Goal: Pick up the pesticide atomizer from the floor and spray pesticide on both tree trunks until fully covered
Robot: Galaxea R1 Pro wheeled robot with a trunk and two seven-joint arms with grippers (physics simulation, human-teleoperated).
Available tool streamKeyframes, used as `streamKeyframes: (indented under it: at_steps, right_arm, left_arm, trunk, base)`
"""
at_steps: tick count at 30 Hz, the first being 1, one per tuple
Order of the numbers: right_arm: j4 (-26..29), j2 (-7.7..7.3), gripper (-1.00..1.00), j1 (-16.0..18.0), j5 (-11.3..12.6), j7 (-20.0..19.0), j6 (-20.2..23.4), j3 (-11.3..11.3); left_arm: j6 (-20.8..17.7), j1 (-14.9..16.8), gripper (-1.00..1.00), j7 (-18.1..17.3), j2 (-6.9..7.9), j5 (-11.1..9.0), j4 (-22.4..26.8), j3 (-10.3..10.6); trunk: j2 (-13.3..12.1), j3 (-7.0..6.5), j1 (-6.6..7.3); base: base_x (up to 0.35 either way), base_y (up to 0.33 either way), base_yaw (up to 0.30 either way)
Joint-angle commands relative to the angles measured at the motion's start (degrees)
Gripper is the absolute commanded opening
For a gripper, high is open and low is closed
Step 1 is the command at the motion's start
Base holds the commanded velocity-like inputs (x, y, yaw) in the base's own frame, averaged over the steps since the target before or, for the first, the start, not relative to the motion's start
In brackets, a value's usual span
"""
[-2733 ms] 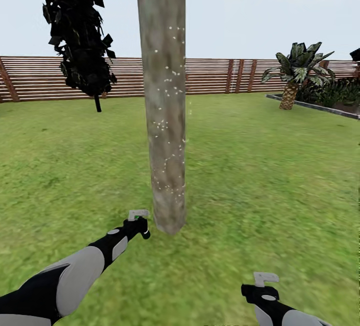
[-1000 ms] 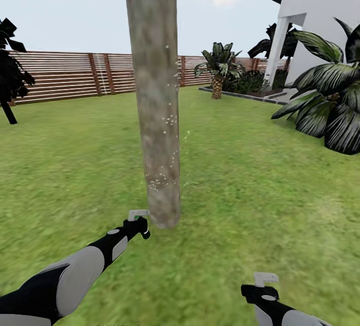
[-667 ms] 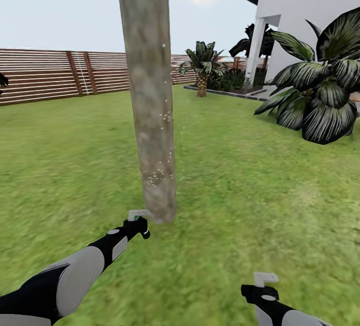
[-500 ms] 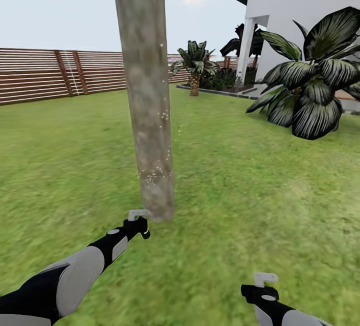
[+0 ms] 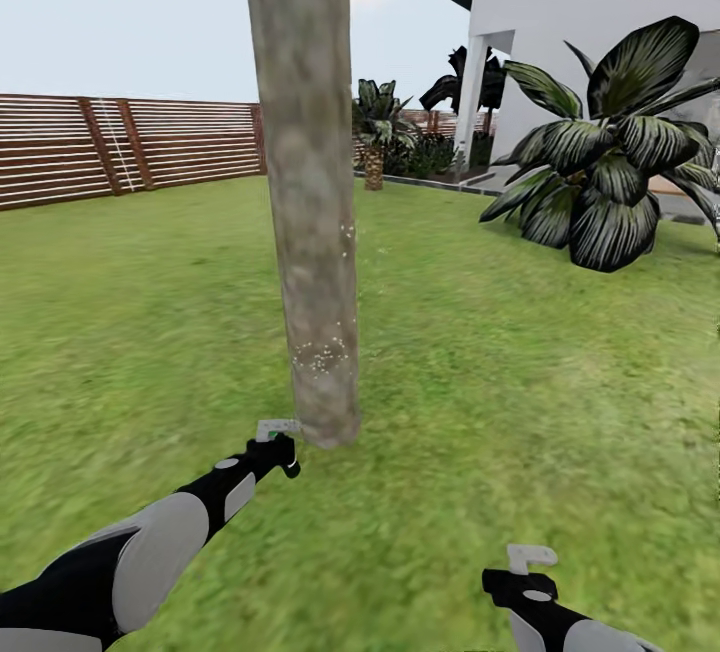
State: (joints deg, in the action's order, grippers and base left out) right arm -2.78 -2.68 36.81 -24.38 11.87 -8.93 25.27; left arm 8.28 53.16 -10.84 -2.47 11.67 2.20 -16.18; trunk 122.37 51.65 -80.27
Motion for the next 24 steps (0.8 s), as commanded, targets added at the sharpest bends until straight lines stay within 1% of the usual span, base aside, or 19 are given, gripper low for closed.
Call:
streamKeyframes:
  at_steps: [1,4,6,8,9,10,11,12,13,14,15,16,17,18,19,21,22,23,24]
  right_arm:
    - [-0.26,-0.04,1.00,0.11,-0.58,0.35,-0.39,0.48]
    - [-0.24,-0.04,1.00,0.11,-0.58,0.35,-0.42,0.48]
    - [-0.24,-0.04,1.00,0.11,-0.58,0.35,-0.45,0.48]
    - [-0.23,-0.04,1.00,0.11,-0.58,0.35,-0.43,0.48]
    - [-0.22,-0.04,1.00,0.11,-0.58,0.35,-0.43,0.48]
    - [-0.21,-0.04,1.00,0.11,-0.58,0.35,-0.43,0.48]
    - [-0.21,-0.04,1.00,0.11,-0.58,0.35,-0.42,0.48]
    - [-0.22,-0.08,1.00,0.11,-0.58,0.35,-0.40,0.48]
    - [-0.22,-0.10,1.00,0.11,-0.58,0.36,-0.42,0.48]
    - [-0.21,-0.11,1.00,0.11,-0.58,0.38,-0.42,0.48]
    - [-0.21,-0.12,1.00,0.11,-0.58,0.40,-0.44,0.48]
    - [-0.21,-0.12,1.00,0.11,-0.58,0.41,-0.43,0.48]
    - [-0.21,-0.11,1.00,0.11,-0.58,0.42,-0.44,0.48]
    - [-0.21,-0.10,1.00,0.11,-0.58,0.41,-0.42,0.48]
    - [-0.21,-0.09,1.00,0.11,-0.58,0.42,-0.41,0.48]
    - [-0.21,-0.12,1.00,0.11,-0.58,0.43,-0.42,0.48]
    - [-0.21,-0.12,1.00,0.11,-0.58,0.43,-0.40,0.48]
    - [-0.21,-0.12,1.00,0.11,-0.58,0.44,-0.40,0.48]
    - [-0.21,-0.13,1.00,0.11,-0.58,0.44,-0.40,0.48]
  left_arm:
    - [0.18,0.02,-1.00,-0.15,0.01,0.55,0.00,-0.52]
    - [0.28,0.02,-1.00,-0.16,-0.16,0.47,0.00,-0.45]
    - [0.25,0.02,-1.00,-0.18,-0.52,0.42,0.00,-0.42]
    - [-0.31,0.02,-1.00,-0.32,-2.04,0.29,1.16,0.08]
    - [-1.66,0.02,-1.00,-0.37,-3.31,0.26,3.11,0.21]
    - [-5.66,0.02,-1.00,-0.36,-4.38,0.25,6.71,0.30]
    - [-8.75,0.02,-1.00,-0.34,-4.77,0.26,9.05,0.31]
    - [-19.05,0.02,-1.00,-0.26,-5.57,0.27,16.60,0.34]
    - [-24.69,0.02,-1.00,-0.25,-5.87,0.25,21.35,0.36]
    - [-28.50,0.02,-1.00,-0.25,-6.07,0.24,25.40,0.41]
    - [-31.05,0.02,-1.00,-0.24,-6.25,0.23,28.72,0.46]
    - [-32.08,0.02,-1.00,-0.24,-6.32,0.22,30.18,0.47]
    - [-35.65,0.02,-1.00,-0.27,-6.45,0.21,34.19,0.55]
    - [-38.56,0.05,-1.00,-0.25,-6.50,0.21,36.71,0.58]
    - [-40.00,0.06,-1.00,-0.25,-6.52,0.21,37.90,0.59]
    - [-46.09,0.50,-1.00,-0.24,-6.56,0.20,42.48,0.61]
    - [-49.16,2.45,-1.00,-0.24,-6.57,0.22,43.72,0.62]
    - [-51.21,4.24,-1.00,-0.24,-6.58,0.24,44.18,0.62]
    - [-52.19,5.15,-1.00,-0.23,-6.58,0.25,44.35,0.62]
  trunk:
    - [0.02,0.05,0.01]
    - [0.02,0.05,0.01]
    - [0.02,0.05,0.01]
    - [0.02,0.05,0.01]
    - [0.02,0.05,0.01]
    - [0.02,0.05,0.01]
    - [0.02,0.05,0.01]
    - [0.02,0.05,0.01]
    - [0.02,0.05,0.01]
    - [0.02,0.05,0.01]
    - [0.02,0.05,0.01]
    - [0.02,0.05,0.01]
    - [0.02,0.05,0.01]
    - [0.02,0.05,0.01]
    - [0.02,0.05,0.01]
    - [0.02,0.05,0.01]
    - [0.02,0.05,0.01]
    - [0.02,0.05,0.01]
    - [0.02,0.05,0.01]
  base:
    - [0.014,0.284,-0.208]
    - [0.005,0.104,-0.134]
    - [0.002,0.043,-0.055]
    - [0.001,0.016,-0.021]
    - [0.000,0.008,-0.010]
    - [0.000,0.005,-0.007]
    - [0.000,0.004,-0.005]
    - [0.000,0.002,-0.003]
    - [0.000,0.001,-0.002]
    - [0.000,0.001,-0.001]
    - [0.000,0.000,0.000]
    - [0.000,0.000,0.000]
    - [0.000,0.000,0.000]
    - [0.000,0.000,0.000]
    - [0.000,0.000,0.000]
    - [0.000,0.000,0.000]
    - [0.000,0.000,0.000]
    - [0.000,0.000,0.000]
    - [0.000,0.000,0.000]
